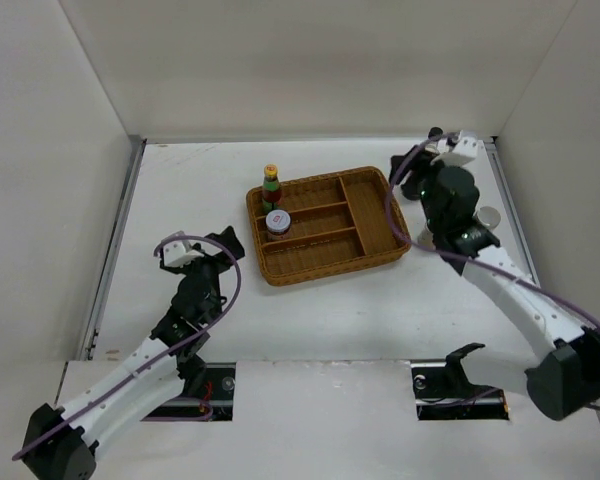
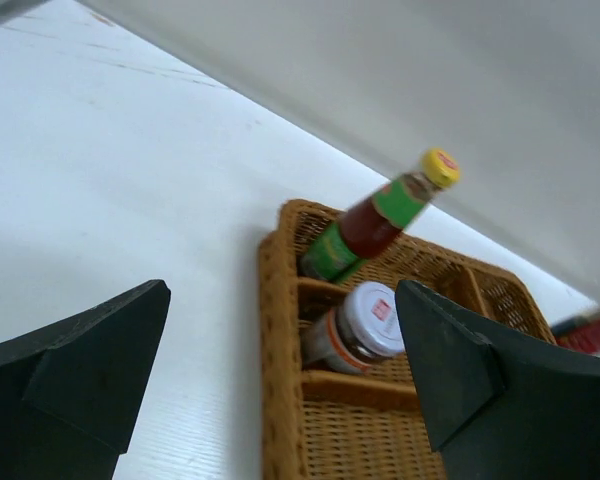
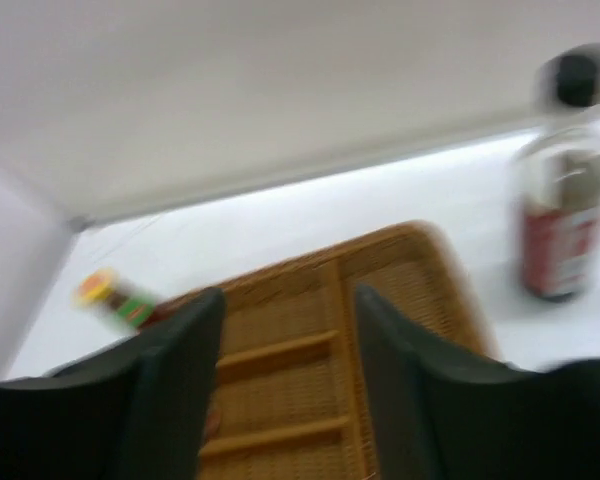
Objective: Organize the condiment bottles
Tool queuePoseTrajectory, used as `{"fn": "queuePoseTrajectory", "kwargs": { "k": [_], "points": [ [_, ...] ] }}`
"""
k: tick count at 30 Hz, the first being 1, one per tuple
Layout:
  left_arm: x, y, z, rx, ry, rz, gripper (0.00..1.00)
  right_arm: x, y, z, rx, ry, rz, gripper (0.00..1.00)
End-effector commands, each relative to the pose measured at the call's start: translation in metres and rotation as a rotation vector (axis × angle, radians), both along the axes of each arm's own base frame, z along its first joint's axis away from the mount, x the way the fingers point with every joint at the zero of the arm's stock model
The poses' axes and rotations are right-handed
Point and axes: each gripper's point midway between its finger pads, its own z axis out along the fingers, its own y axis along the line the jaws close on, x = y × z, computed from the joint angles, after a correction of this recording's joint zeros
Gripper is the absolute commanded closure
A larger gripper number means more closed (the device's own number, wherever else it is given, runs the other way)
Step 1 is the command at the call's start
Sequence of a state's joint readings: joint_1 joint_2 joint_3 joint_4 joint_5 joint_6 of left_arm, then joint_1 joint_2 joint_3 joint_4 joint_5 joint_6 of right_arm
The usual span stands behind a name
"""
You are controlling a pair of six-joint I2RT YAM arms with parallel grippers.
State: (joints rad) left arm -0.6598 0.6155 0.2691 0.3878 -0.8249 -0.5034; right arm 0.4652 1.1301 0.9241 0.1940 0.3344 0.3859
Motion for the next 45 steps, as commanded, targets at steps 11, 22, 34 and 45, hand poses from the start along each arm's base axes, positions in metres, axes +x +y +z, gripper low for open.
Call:
{"fn": "queuePoseTrajectory", "kwargs": {
  "k": [11, 22, 34, 45],
  "points": [
    [0.004, 0.006, -0.057, -0.087, 0.068, -0.017, 0.0, 0.128, -0.124, -0.03, -0.208, 0.247, -0.344, 0.03],
    [0.005, 0.0, -0.063, -0.111, 0.064, -0.046, 0.0, 0.187, -0.135, -0.07, -0.298, 0.313, -0.402, 0.35],
    [0.006, 0.003, -0.065, -0.112, 0.065, -0.035, 0.0, 0.147, -0.124, 0.058, -0.298, 0.029, -0.471, 0.78],
    [0.004, 0.009, -0.066, -0.126, 0.06, -0.018, 0.0, 0.031, 0.007, 0.088, -0.166, -0.114, -0.105, 0.78]
  ]
}}
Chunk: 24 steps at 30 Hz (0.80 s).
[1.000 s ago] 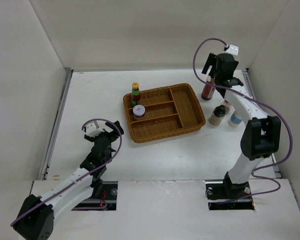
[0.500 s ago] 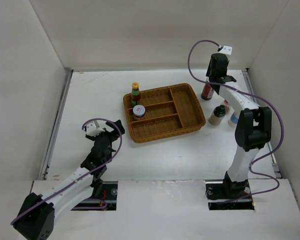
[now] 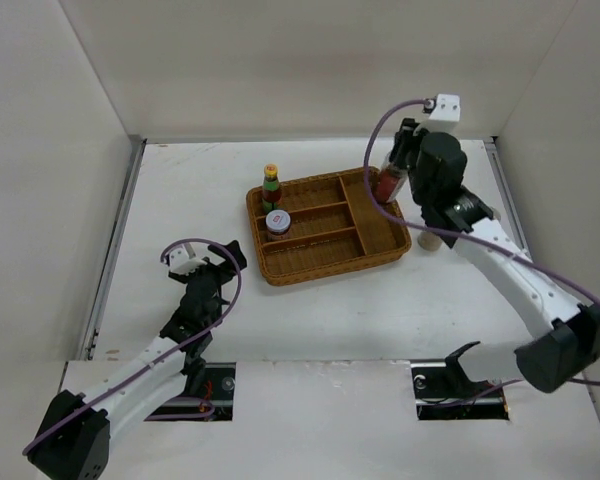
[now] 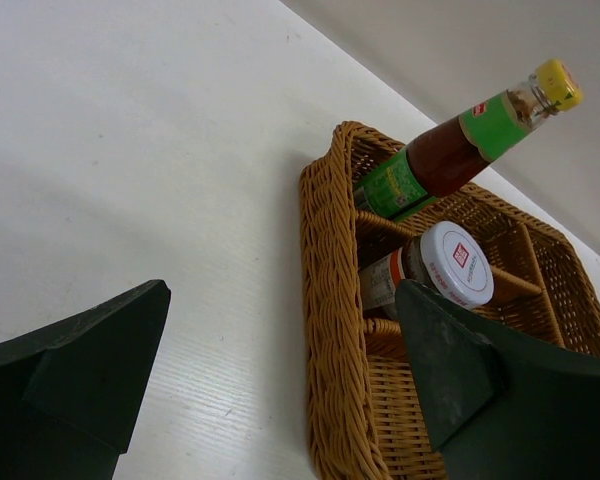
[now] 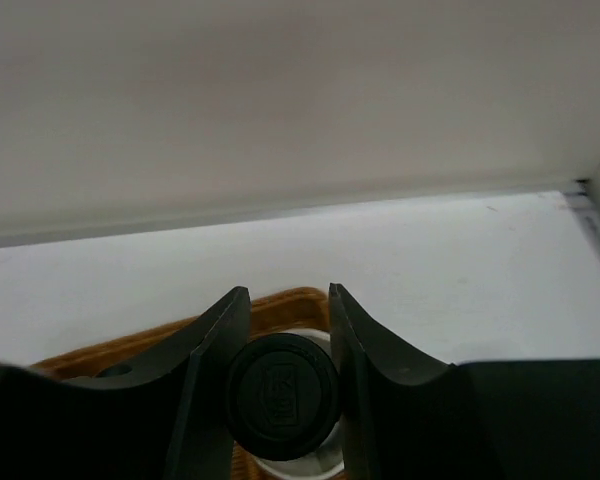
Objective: Organize the condiment bottles
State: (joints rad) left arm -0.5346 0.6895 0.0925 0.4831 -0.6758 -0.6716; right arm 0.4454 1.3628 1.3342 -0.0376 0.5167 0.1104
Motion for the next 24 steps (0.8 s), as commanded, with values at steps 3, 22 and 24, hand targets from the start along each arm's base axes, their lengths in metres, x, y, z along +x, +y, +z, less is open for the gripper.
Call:
{"fn": "queuePoseTrajectory", "kwargs": {
  "k": [3, 22, 24],
  "points": [
    [0.001, 0.001, 0.009, -0.045, -0.044, 0.005, 0.0, -0.046, 0.082, 0.035, 0.18, -0.16, 0.229, 0.78],
    [0.001, 0.001, 0.008, -0.051, -0.038, 0.003, 0.0, -0.096, 0.238, 0.027, 0.208, -0.147, 0.561, 0.78],
    [0.001, 0.001, 0.008, -0.051, -0.038, 0.003, 0.0, -0.095, 0.242, 0.028, 0.205, -0.149, 0.564, 0.78]
  ]
}}
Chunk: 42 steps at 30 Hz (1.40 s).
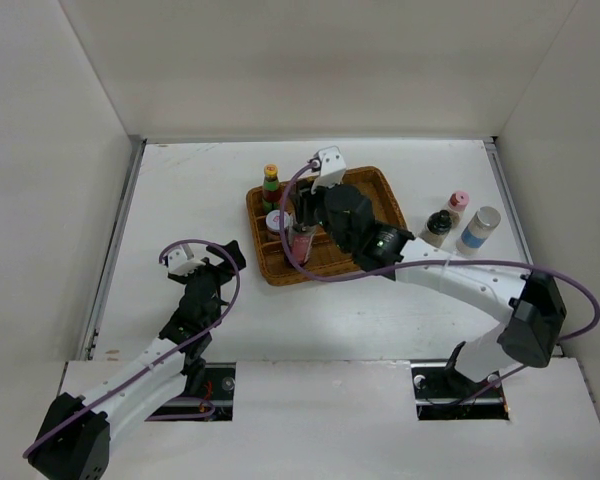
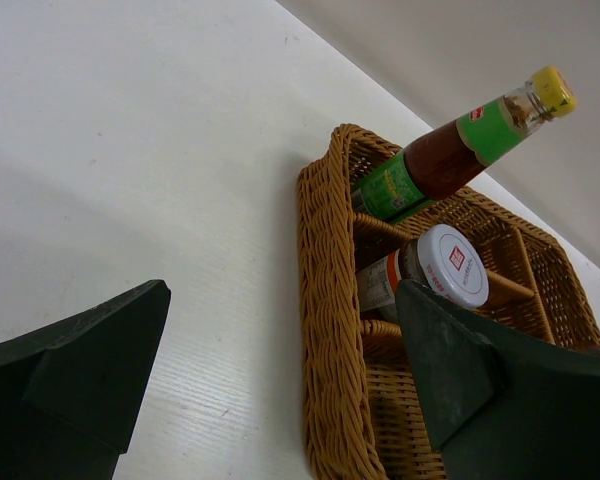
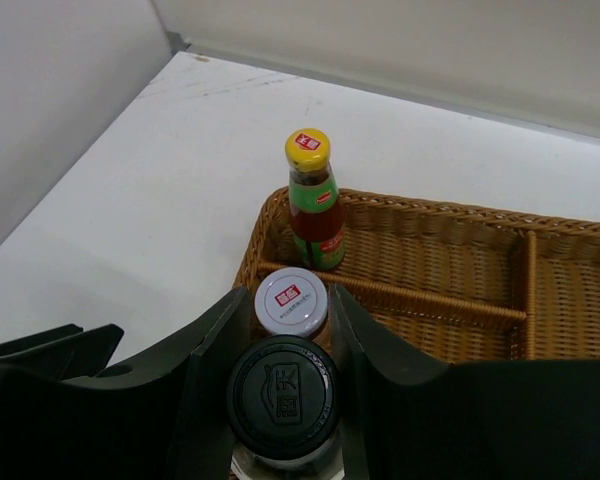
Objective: Organize the condiment bottles
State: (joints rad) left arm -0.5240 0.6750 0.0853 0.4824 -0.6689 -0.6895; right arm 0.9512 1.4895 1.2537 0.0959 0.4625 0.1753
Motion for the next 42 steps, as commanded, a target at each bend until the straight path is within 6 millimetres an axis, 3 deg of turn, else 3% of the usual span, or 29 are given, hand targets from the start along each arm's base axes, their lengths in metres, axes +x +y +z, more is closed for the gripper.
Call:
{"fn": "queuePoseTrajectory", "kwargs": {
  "k": [1, 5, 18, 22, 27, 32, 36, 39, 42],
  "points": [
    [0.001, -0.001, 0.007, -0.029, -0.031, -0.002, 0.0, 0.002, 0.013, 0.092, 0.233, -0.164, 0.007, 0.78],
    [0.001, -0.001, 0.007, -0.03, -0.029, -0.002, 0.0, 0.005, 0.023, 0.081, 0.216, -0.151, 0.014, 0.77],
    [0.002, -0.002, 0.005, -0.03, -0.023, -0.008, 0.0, -0.006, 0.065, 0.006, 0.107, -0.073, 0.057, 0.7],
    [0.002, -0.002, 0.004, -0.029, -0.021, -0.006, 0.0, -0.012, 0.067, -0.007, 0.082, -0.061, 0.058, 0.53],
    [0.002, -0.002, 0.004, -0.03, -0.019, -0.006, 0.0, -0.017, 0.06, 0.001, 0.099, -0.068, 0.06, 0.32],
    [0.002, -0.001, 0.004, -0.03, -0.019, -0.005, 0.0, -0.025, 0.048, 0.019, 0.132, -0.081, 0.067, 0.18],
    [0.002, -0.001, 0.004, -0.031, -0.021, -0.005, 0.0, -0.029, 0.025, 0.035, 0.168, -0.098, 0.048, 0.1],
    [0.002, -0.001, 0.003, -0.032, -0.02, -0.003, 0.0, -0.03, -0.01, 0.047, 0.197, -0.117, 0.002, 0.08],
    [0.002, -0.001, 0.003, -0.032, -0.021, -0.003, 0.0, -0.021, -0.067, 0.037, 0.223, -0.107, -0.115, 0.08]
  ]
}}
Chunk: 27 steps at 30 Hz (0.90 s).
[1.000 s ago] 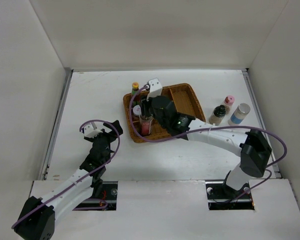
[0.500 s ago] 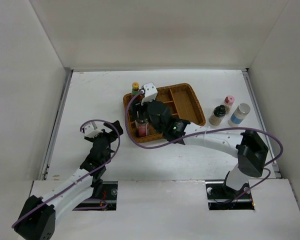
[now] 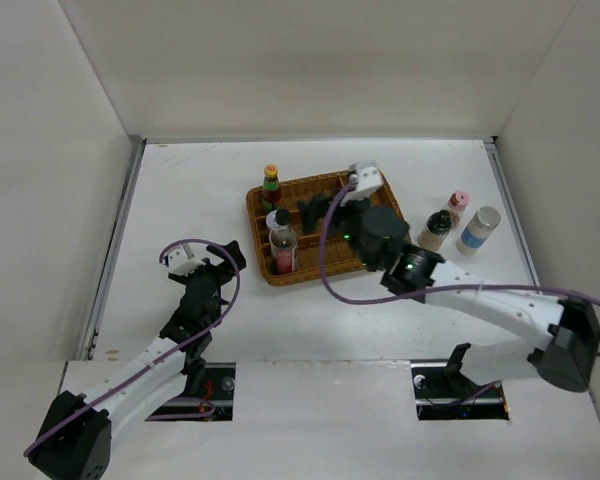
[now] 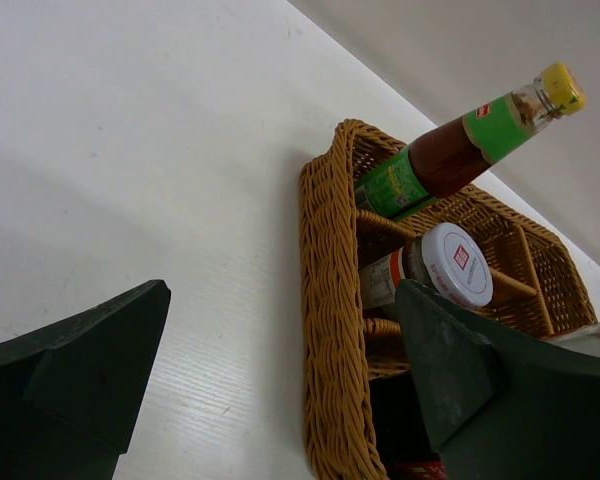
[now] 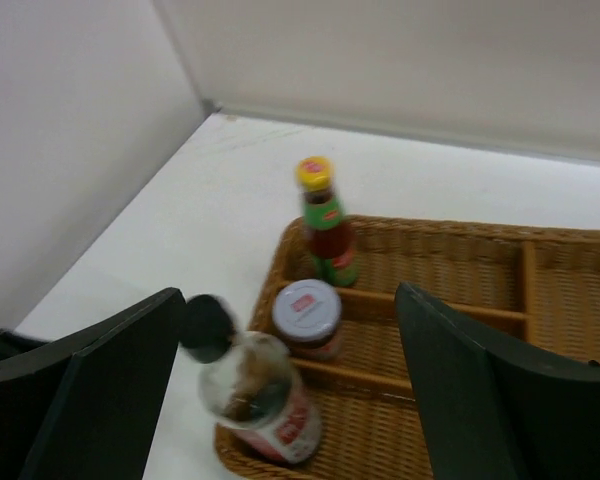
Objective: Organize the condiment bottles
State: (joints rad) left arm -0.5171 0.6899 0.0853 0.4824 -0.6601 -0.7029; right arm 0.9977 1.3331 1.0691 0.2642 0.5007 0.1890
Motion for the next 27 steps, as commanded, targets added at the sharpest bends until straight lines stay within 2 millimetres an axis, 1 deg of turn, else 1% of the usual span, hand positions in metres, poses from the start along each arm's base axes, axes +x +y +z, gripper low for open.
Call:
{"fn": "queuePoseTrajectory", "kwargs": {
  "k": [1, 3, 4, 5, 8, 10, 11, 12, 15, 16, 18, 20, 22, 24, 27],
  "points": [
    [0.001, 0.0, 0.008, -0.027, -0.035, -0.001, 0.0, 0.015, -0.073, 0.01, 0.104, -0.009, -0.175, 0.08],
    [0.0, 0.001, 0.008, -0.03, -0.039, 0.003, 0.0, 0.022, -0.123, -0.014, 0.099, 0.042, -0.305, 0.11],
    [0.0, 0.002, 0.009, -0.03, -0.04, 0.004, 0.0, 0.024, -0.145, -0.025, 0.095, 0.068, -0.366, 0.12],
    [0.0, 0.003, 0.008, -0.029, -0.039, 0.007, 0.0, 0.026, -0.173, -0.039, 0.086, 0.098, -0.445, 0.13],
    [-0.001, 0.005, 0.009, -0.032, -0.042, 0.013, 0.0, 0.024, -0.25, -0.084, 0.028, 0.206, -0.683, 0.18],
    [-0.001, 0.005, 0.008, -0.032, -0.04, 0.014, 0.0, 0.022, -0.284, -0.107, -0.006, 0.266, -0.783, 0.18],
    [-0.001, 0.004, 0.007, -0.031, -0.037, 0.012, 0.0, 0.023, -0.295, -0.117, -0.024, 0.293, -0.812, 0.17],
    [0.0, 0.004, 0.007, -0.031, -0.035, 0.011, 0.0, 0.024, -0.303, -0.127, -0.041, 0.32, -0.832, 0.15],
    [0.0, 0.003, 0.006, -0.03, -0.031, 0.009, 0.0, 0.031, -0.312, -0.148, -0.076, 0.372, -0.867, 0.09],
    [0.0, 0.003, 0.005, -0.031, -0.03, 0.009, 0.0, 0.034, -0.316, -0.154, -0.085, 0.383, -0.883, 0.09],
    [0.0, 0.003, 0.007, -0.034, -0.035, 0.009, 0.0, 0.043, -0.323, -0.159, -0.087, 0.394, -0.902, 0.07],
    [0.0, 0.003, 0.008, -0.036, -0.036, 0.009, 0.0, 0.054, -0.326, -0.162, -0.074, 0.401, -0.899, 0.07],
    [0.0, 0.003, 0.006, -0.034, -0.032, 0.009, 0.0, 0.067, -0.327, -0.166, -0.052, 0.414, -0.888, 0.07],
    [0.0, 0.003, 0.006, -0.033, -0.03, 0.008, 0.0, 0.079, -0.334, -0.171, -0.042, 0.428, -0.892, 0.07],
    [0.0, 0.003, 0.006, -0.036, -0.032, 0.007, 0.0, 0.093, -0.34, -0.174, -0.026, 0.426, -0.903, 0.08]
  ]
}}
